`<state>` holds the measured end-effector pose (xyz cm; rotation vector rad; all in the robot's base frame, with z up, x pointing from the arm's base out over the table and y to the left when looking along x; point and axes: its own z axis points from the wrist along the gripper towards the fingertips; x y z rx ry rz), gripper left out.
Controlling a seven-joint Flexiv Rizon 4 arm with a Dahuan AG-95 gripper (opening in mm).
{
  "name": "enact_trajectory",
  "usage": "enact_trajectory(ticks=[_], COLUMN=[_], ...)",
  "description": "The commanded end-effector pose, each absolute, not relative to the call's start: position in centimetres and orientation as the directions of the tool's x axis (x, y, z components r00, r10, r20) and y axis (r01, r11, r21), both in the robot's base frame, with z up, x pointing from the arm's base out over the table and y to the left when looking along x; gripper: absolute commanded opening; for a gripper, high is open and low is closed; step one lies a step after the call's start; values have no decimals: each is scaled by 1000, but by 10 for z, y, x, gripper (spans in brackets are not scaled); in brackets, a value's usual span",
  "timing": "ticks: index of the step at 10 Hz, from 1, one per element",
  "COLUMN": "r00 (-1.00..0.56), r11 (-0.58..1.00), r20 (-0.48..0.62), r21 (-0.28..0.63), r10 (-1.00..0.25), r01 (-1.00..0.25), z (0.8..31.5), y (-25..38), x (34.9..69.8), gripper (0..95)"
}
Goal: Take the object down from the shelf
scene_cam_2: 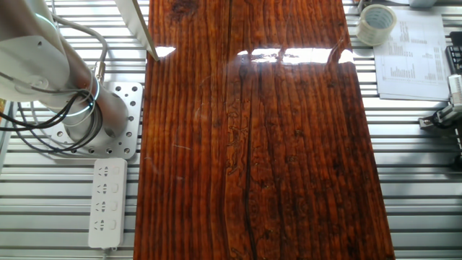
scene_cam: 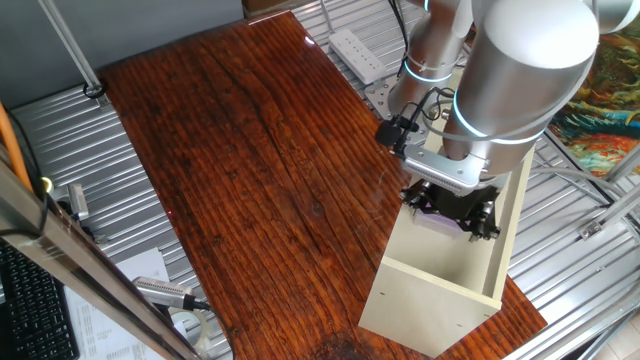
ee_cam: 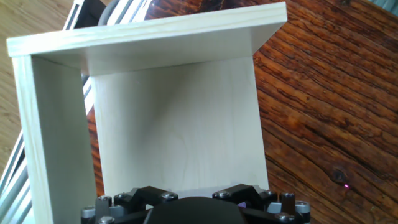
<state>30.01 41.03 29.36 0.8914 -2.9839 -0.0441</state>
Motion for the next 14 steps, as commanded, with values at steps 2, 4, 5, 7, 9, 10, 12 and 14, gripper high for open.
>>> enact_trajectory(ticks=[2, 4, 5, 7, 9, 10, 12, 14], r00=[-840, -835, -832, -824, -819, -817, -810, -804], r11=[840, 835, 833, 824, 819, 817, 810, 804], r20=[23, 23, 21, 15, 15, 15, 14, 13], r21=[29, 29, 28, 32, 32, 33, 34, 35], r10=[-542, -550, -554, -566, -574, -576, -587, -594], r01=[-541, -549, -553, -566, -573, -576, -586, -593], z=[295, 296, 295, 292, 292, 293, 296, 297], y=[406, 403, 402, 401, 399, 397, 393, 390], x=[298, 296, 294, 290, 288, 287, 284, 281], gripper=[950, 950, 950, 950, 950, 950, 950, 950])
